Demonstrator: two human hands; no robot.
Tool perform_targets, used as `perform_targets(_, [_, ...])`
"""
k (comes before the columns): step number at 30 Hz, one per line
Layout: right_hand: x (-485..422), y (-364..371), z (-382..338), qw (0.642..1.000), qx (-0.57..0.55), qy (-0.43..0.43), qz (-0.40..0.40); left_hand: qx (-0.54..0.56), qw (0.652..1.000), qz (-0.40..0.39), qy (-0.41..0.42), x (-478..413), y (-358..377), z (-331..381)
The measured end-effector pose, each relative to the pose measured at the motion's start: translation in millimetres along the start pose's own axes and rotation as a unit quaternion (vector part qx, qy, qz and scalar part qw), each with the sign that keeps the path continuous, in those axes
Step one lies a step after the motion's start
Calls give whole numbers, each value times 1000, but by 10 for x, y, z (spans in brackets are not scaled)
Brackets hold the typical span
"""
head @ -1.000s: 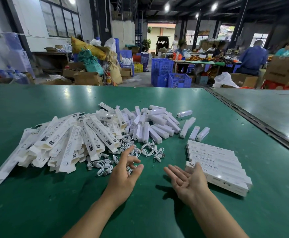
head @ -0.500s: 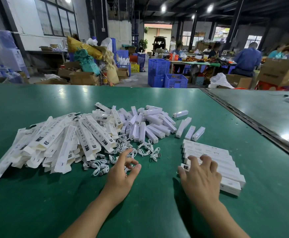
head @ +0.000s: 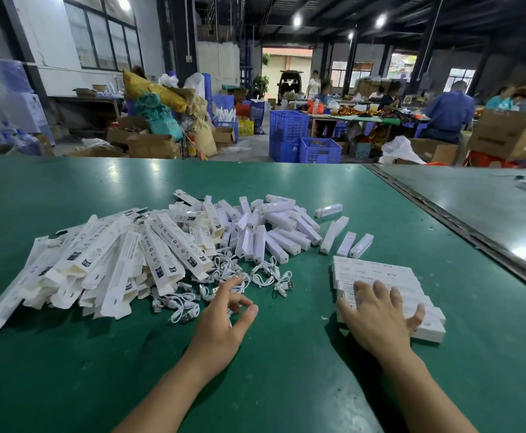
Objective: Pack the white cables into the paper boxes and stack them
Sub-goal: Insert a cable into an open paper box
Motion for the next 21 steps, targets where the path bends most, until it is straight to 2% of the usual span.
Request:
perform_targets(13, [-12,-26,39,996,1,-46,81,0,1000,-1,-2,5,-13,17])
perform_targets(17, [39,78,-58,996,-8,-60,63,-2,1000,1,-2,6,-16,40])
perform_targets(21, [15,94,-60,995,-72,-58,47,2,1000,24,-5,1,-49,39])
Point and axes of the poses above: each hand's wrist, its own x-axis away from the middle knuckle, its own y-axis out of the palm, z = x × y, the point moved 5 cm from there along -x, towards the middle knuckle, and after that the axes turned 10 degrees about y, right-handed, at the moved point
